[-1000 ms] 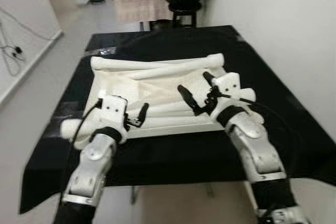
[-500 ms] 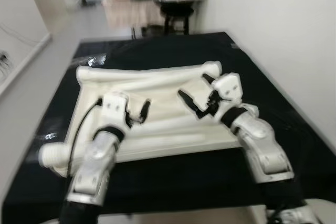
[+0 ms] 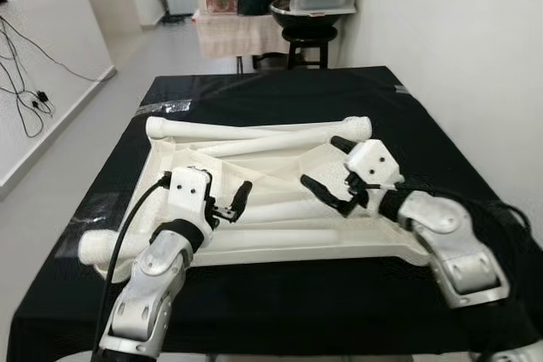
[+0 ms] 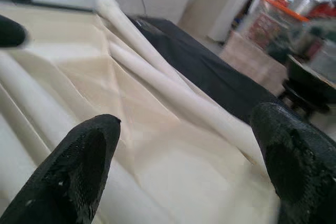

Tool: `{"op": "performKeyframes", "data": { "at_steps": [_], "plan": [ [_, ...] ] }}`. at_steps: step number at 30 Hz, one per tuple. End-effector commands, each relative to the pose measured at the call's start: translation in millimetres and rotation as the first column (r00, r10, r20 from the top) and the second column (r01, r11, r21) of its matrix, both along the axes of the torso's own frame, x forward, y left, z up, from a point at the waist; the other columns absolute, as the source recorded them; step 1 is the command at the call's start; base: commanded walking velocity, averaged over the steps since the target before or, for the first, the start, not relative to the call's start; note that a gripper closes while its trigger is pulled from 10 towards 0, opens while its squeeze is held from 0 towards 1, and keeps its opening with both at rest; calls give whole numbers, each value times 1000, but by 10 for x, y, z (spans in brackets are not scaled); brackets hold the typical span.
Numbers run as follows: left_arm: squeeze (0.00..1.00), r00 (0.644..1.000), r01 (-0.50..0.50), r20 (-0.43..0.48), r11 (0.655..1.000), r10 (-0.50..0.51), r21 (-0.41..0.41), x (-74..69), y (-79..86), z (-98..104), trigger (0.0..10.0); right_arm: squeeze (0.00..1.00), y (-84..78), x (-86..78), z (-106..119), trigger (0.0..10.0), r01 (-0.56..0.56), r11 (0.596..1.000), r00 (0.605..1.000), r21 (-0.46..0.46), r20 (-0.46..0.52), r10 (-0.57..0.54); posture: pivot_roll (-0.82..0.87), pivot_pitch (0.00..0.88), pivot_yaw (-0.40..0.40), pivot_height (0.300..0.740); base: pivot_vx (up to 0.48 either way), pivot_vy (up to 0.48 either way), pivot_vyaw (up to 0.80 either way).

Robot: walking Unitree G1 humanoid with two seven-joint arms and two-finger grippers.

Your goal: Building children table

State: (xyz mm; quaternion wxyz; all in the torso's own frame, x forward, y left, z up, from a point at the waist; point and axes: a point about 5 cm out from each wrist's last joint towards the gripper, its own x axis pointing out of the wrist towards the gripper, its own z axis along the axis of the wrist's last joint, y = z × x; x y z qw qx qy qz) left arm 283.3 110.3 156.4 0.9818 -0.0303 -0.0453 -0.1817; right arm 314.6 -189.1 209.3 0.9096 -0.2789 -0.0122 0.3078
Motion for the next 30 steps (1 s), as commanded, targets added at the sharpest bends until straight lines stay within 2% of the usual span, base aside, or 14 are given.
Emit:
{"op": "performKeyframes", "data": {
  "at_steps": [1,3,4,6,7,10,11,13,23,26,30],
  "plan": [
    [0,1000,24,-9,999,-24,-21,-2,-30,28,10000,0,-59,43,126,10000,17,1000,1000,18,2,-17,-48,16,28,740,0,-247,0],
    [0,999,36,-18,999,-37,-31,-5,-50,38,10000,0,-71,54,199,10000,22,1000,1000,11,0,-22,-46,18,25,740,0,0,0],
    [0,999,43,-24,998,-44,-34,-13,-63,42,10000,0,-43,37,257,10000,-11,1000,1000,-29,-2,11,-46,18,25,740,0,0,0],
    [0,999,43,-24,998,-44,-34,-13,-63,42,10000,0,-43,37,257,10000,-11,1000,1000,-29,-2,11,-46,18,25,740,0,0,0],
    [0,998,44,-33,998,-46,-37,-28,-68,29,10000,0,8,-6,262,10000,-63,995,998,-82,-31,61,-45,20,26,740,0,0,0],
    [0,998,42,-46,999,-43,-31,-46,-63,3,10000,0,66,-55,252,10000,-125,983,991,-133,-73,116,-46,20,25,740,0,0,0],
    [0,996,30,-80,999,-32,-28,-62,-46,-45,10000,0,125,-101,234,10000,-190,967,978,-172,-125,170,-45,18,26,740,0,0,0],
    [0,992,19,-120,999,-23,-34,-84,-24,-100,10000,0,182,-129,229,10000,-244,949,963,-199,-168,212,-42,16,23,740,0,236,0],
    [0,991,9,-130,1000,-11,-13,-150,-3,-137,10000,0,223,-94,275,10000,-256,933,951,-254,-240,196,-37,11,15,740,0,474,0],
    [0,992,15,-123,1000,-14,6,-162,-18,-133,10000,0,242,-91,297,10000,-257,929,948,-265,-254,190,-39,10,14,740,0,0,0],
    [0,990,18,-140,1000,-16,10,-171,-55,-154,10000,0,231,0,276,10000,-194,907,963,-373,-248,104,-39,11,14,740,0,0,0]
  ]
}}
